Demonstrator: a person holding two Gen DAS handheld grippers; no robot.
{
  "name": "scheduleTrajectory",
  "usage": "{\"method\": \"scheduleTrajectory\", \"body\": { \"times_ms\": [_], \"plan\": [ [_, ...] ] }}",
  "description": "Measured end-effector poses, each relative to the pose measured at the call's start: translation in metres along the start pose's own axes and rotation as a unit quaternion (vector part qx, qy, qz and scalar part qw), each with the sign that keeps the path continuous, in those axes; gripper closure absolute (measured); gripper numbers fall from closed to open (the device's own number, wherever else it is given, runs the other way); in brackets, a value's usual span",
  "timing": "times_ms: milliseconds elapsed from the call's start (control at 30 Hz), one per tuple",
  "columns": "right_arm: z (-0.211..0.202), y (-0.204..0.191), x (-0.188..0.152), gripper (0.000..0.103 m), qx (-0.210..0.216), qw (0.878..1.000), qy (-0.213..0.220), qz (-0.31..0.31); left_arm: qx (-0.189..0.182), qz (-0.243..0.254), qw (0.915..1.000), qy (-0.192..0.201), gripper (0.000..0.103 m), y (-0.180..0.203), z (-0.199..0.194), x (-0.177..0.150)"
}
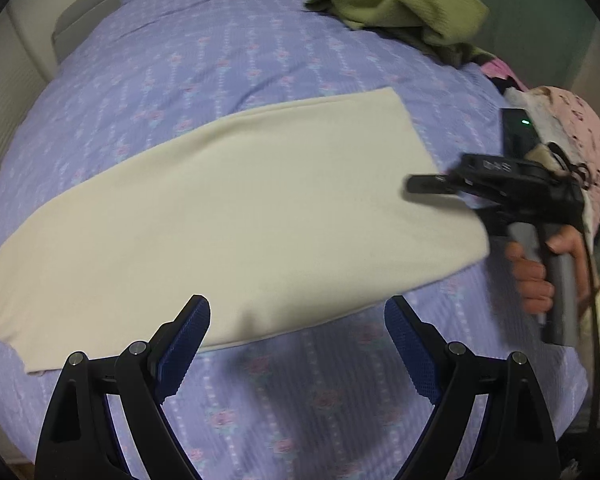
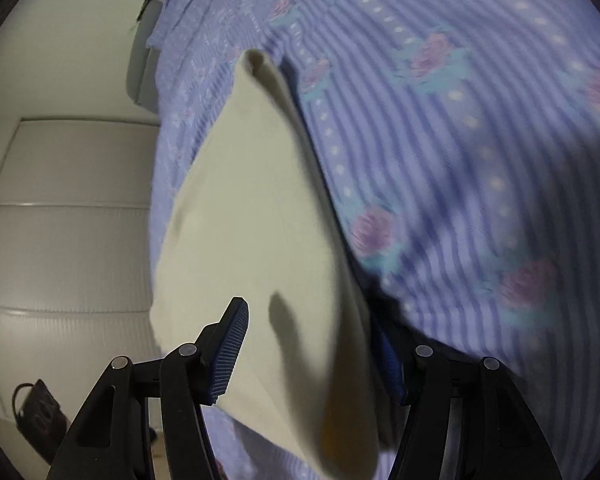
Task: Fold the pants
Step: 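Lift the held pants end and fold it over toward the waistband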
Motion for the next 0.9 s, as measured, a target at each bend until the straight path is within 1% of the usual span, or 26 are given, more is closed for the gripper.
{"method": "scheduleTrajectory", "body": {
  "times_ms": [33, 67, 100, 133, 167, 200, 233, 267, 300, 333, 367, 400, 467, 533, 567, 600, 633, 667, 700, 733, 800, 833, 900],
  "plan": [
    [-0.001, 0.001, 0.000, 0.042, 0.014, 1.000, 0.007, 0.011, -0.003, 0.001, 1.0000, 0.001, 0.013, 0.003, 0.000, 0.000],
    [-0.002, 0.003, 0.000, 0.049, 0.029, 0.999, 0.017, 0.026, -0.006, 0.002, 1.0000, 0.001, 0.013, 0.007, 0.000, 0.000],
    [-0.004, 0.005, -0.001, 0.063, 0.038, 0.998, 0.019, 0.038, -0.008, 0.003, 1.0000, 0.000, 0.013, 0.009, 0.000, 0.001],
    [-0.005, 0.004, -0.007, 0.069, 0.056, 0.997, 0.015, 0.047, -0.010, 0.004, 0.9999, 0.001, 0.013, 0.010, -0.001, 0.002],
    [-0.004, -0.001, -0.011, 0.073, 0.074, 0.996, 0.008, 0.038, -0.013, 0.004, 0.9999, 0.006, 0.013, 0.010, -0.003, 0.003],
    [-0.005, -0.007, -0.012, 0.073, 0.073, 0.997, 0.013, 0.020, -0.013, 0.005, 0.9999, 0.009, 0.013, 0.009, -0.005, 0.003],
    [-0.003, -0.008, -0.012, 0.073, 0.068, 0.997, 0.017, 0.017, -0.010, 0.004, 0.9999, 0.013, 0.013, 0.007, -0.006, 0.004],
    [0.002, -0.004, -0.009, 0.073, 0.059, 0.998, 0.019, 0.030, -0.006, 0.003, 0.9999, 0.012, 0.013, 0.004, -0.006, 0.004],
    [0.011, 0.004, -0.006, 0.073, 0.043, 0.997, 0.021, 0.059, 0.000, 0.002, 1.0000, 0.009, 0.013, 0.003, -0.004, 0.005],
    [0.018, 0.010, -0.005, 0.075, 0.038, 0.996, 0.023, 0.082, 0.002, -0.001, 1.0000, 0.004, 0.013, 0.001, -0.003, 0.004],
    [0.023, 0.012, -0.004, 0.081, 0.028, 0.995, 0.027, 0.094, 0.000, -0.008, 1.0000, -0.002, 0.014, -0.002, -0.002, 0.004],
    [0.023, 0.008, -0.003, 0.083, 0.011, 0.995, 0.031, 0.098, -0.005, -0.015, 0.9999, -0.003, 0.014, -0.003, -0.004, 0.004],
    [0.012, -0.009, -0.006, 0.088, -0.003, 0.995, 0.047, 0.087, -0.019, -0.028, 0.9994, 0.001, 0.014, -0.008, -0.012, 0.002],
    [-0.020, -0.040, -0.014, 0.089, 0.019, 0.994, 0.085, 0.063, -0.020, -0.033, 0.9991, 0.015, 0.013, -0.014, -0.020, 0.001],
    [-0.030, -0.050, -0.019, 0.090, 0.016, 0.994, 0.099, 0.052, -0.016, -0.036, 0.9990, 0.020, 0.013, -0.017, -0.023, 0.001],
    [-0.033, -0.051, -0.020, 0.090, -0.011, 0.994, 0.099, 0.046, -0.009, -0.040, 0.9989, 0.021, 0.013, -0.020, -0.024, 0.000],
    [-0.029, -0.042, -0.020, 0.090, -0.033, 0.994, 0.090, 0.062, -0.004, -0.045, 0.9989, 0.016, 0.013, -0.023, -0.022, -0.001],
    [-0.025, -0.031, -0.019, 0.090, -0.045, 0.992, 0.082, 0.085, 0.001, -0.049, 0.9988, 0.004, 0.013, -0.026, -0.019, -0.002],
    [-0.020, -0.020, -0.018, 0.090, -0.046, 0.990, 0.079, 0.109, 0.002, -0.051, 0.9987, -0.002, 0.013, -0.028, -0.018, -0.003],
    [-0.016, -0.016, -0.017, 0.090, -0.053, 0.989, 0.078, 0.117, 0.002, -0.053, 0.9986, -0.003, 0.013, -0.029, -0.019, -0.004],
    [-0.011, -0.016, -0.018, 0.089, -0.090, 0.988, 0.073, 0.105, 0.006, -0.052, 0.9986, 0.001, 0.013, -0.033, -0.024, -0.007],
    [-0.013, -0.021, -0.018, 0.089, -0.100, 0.987, 0.076, 0.099, 0.009, -0.051, 0.9986, 0.003, 0.013, -0.034, -0.026, -0.009],
    [-0.016, -0.045, -0.014, 0.089, -0.125, 0.986, 0.082, 0.068, 0.018, -0.056, 0.9983, 0.008, 0.013, -0.043, -0.032, -0.013]
  ]
}}
Point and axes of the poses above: each gripper's, at about its wrist camera, not at the fingertips, and z roughly the way its jaws point, y to its right, x to its top, the point moved 5 cm from there along z, roughly the way its jaws point, and after that the axes turned 4 degrees about x, right-handed, at the moved point
